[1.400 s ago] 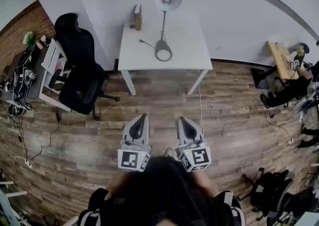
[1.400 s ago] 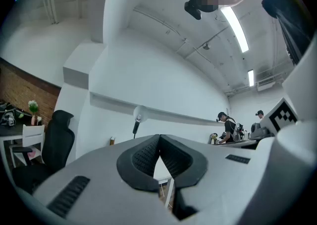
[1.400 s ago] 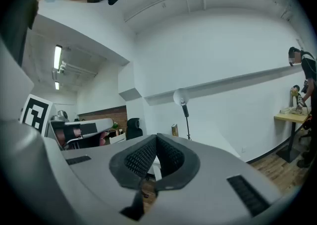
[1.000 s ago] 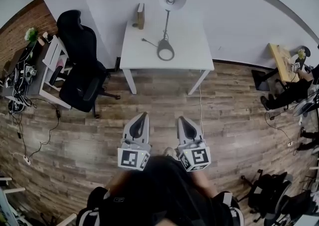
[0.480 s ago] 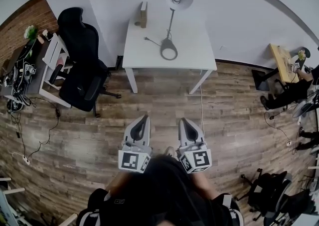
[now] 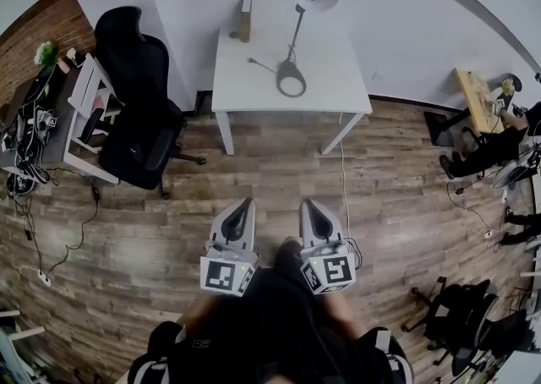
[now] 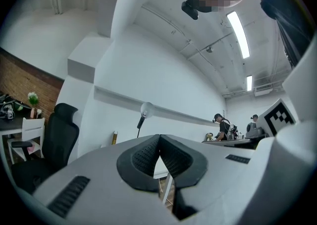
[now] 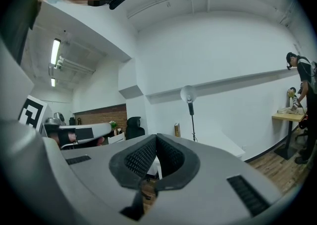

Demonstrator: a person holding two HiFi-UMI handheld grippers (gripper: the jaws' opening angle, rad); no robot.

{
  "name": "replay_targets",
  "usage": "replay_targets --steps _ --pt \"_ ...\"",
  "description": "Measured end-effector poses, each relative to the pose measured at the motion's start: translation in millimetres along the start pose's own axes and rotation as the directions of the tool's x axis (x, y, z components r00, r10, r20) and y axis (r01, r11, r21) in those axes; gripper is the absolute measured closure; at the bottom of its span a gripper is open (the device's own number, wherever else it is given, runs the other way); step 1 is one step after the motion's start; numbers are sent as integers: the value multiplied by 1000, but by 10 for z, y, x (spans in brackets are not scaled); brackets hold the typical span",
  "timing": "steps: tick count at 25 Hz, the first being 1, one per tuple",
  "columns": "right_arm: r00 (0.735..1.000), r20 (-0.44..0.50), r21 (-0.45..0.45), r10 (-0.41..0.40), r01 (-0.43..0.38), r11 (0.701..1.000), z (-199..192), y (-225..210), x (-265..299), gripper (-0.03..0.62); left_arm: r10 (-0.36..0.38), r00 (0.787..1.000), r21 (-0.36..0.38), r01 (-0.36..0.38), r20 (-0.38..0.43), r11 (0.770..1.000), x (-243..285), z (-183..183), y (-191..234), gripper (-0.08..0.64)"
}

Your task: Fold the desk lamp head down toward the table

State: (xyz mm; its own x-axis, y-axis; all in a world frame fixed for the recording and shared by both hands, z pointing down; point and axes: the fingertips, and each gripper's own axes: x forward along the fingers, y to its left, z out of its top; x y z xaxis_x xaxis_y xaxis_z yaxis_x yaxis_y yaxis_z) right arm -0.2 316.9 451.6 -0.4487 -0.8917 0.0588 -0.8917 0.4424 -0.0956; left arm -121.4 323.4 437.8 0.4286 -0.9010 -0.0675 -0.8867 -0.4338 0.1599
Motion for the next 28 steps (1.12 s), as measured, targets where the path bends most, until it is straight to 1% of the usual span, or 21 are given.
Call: replay_targets --steps 3,7,13,21,28 --pt "1000 -7 5 -4 4 1000 -17 36 46 578 -3 1000 -14 3 -5 1000 -9 -14 58 535" --pt "1000 -1 -4 -1 1 1000 -16 9 213 579 4 1000 -11 -4 -3 1000 113 -33 187 534" --pt "1000 5 -4 10 -10 1000 -19 -192 546 578 13 1000 -6 -13 1 1000 441 -59 311 534" --pt "999 31 -10 41 -41 999 165 -713 1202 578 33 999 19 -33 15 999 1262 21 487 535" --pt "996 42 -13 80 -80 997 397 -1292 1821 578 54 998 32 -55 30 998 2168 145 583 535"
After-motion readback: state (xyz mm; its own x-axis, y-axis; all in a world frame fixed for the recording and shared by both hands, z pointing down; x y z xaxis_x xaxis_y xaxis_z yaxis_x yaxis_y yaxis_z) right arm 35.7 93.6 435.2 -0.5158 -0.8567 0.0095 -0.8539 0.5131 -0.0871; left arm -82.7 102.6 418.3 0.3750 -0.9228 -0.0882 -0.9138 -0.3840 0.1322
